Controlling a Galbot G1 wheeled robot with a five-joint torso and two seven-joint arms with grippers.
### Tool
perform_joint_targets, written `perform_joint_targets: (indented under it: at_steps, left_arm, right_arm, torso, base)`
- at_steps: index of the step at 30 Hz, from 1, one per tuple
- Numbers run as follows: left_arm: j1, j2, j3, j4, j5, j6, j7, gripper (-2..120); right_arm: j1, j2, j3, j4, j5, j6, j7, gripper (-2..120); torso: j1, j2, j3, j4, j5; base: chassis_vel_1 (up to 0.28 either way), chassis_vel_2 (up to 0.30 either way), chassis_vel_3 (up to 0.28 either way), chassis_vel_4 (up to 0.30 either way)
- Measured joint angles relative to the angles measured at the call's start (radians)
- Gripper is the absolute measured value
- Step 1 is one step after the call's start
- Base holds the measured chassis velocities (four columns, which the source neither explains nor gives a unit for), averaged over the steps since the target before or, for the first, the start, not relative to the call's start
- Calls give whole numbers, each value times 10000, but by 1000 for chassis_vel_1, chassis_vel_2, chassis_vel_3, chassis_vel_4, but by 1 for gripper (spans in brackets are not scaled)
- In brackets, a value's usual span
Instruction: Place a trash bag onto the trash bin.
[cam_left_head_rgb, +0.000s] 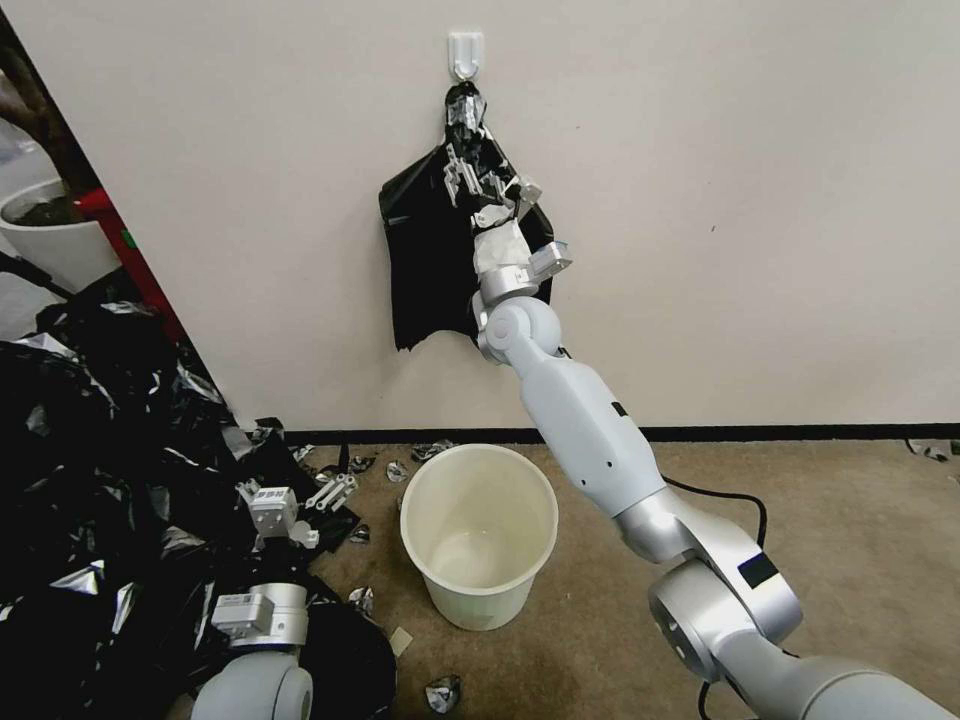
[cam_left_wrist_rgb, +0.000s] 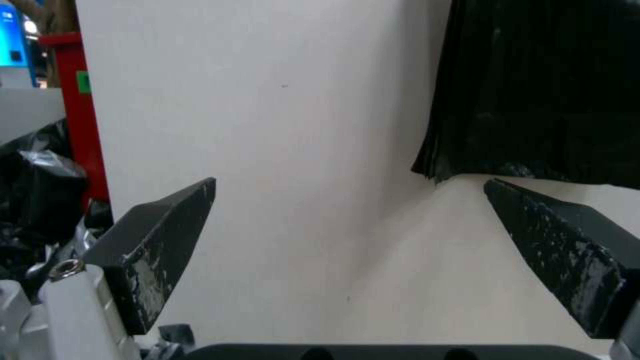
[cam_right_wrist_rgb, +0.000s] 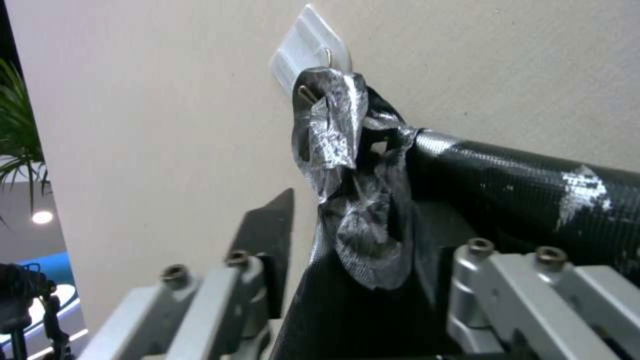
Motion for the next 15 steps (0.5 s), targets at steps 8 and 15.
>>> perform_joint_targets:
  at_steps: [8,15]
  left_arm:
    - [-24,27,27,39,13,-12,2,100]
    - [-89,69,52,131,34,-18,6,100]
  right_arm:
    - [23,0,48,-65,-13,12,-136,11]
    - [35,0,159,-77,171,81,-958,0]
  torso:
    - [0,0,0,0,0]
    - [0,0,0,0,0]
  base:
    - [0,0,0,0]
    - [0,0,0,0]
